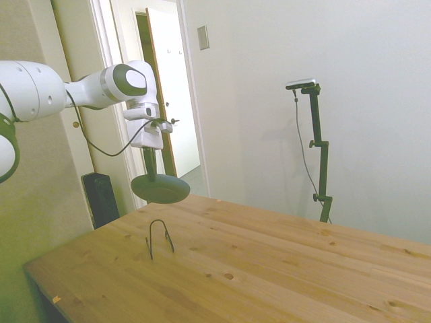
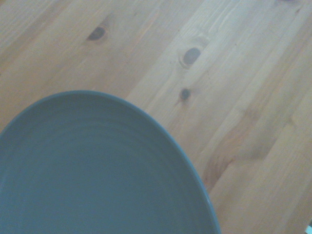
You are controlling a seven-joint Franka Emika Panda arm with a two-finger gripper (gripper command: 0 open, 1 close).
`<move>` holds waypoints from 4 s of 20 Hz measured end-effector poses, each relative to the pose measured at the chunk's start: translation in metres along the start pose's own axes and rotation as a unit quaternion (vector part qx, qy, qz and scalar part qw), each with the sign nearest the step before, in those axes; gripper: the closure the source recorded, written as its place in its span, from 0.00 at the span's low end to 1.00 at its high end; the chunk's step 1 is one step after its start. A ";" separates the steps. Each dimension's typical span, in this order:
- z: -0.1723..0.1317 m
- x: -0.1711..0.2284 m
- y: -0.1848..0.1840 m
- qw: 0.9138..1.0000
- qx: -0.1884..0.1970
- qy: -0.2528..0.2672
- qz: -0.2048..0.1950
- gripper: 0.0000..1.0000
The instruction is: Load the plate
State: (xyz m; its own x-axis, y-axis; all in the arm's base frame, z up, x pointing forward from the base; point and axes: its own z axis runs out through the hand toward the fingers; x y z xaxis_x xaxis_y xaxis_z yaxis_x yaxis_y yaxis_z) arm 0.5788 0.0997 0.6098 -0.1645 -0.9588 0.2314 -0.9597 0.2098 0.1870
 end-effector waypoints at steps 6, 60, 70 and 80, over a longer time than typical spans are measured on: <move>-0.002 -0.006 -0.019 0.998 -0.049 0.031 -0.037 1.00; 0.087 -0.117 -0.057 0.948 -0.122 0.248 -0.160 1.00; 0.094 -0.126 -0.051 0.940 -0.118 0.267 -0.176 1.00; 0.102 -0.123 -0.032 0.930 -0.121 0.287 -0.195 0.00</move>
State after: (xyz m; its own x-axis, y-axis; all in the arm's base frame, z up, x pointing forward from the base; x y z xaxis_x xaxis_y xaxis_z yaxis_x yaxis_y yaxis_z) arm 0.6059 0.1910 0.4779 0.3997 -0.7258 0.5598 -0.8307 -0.0286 0.5561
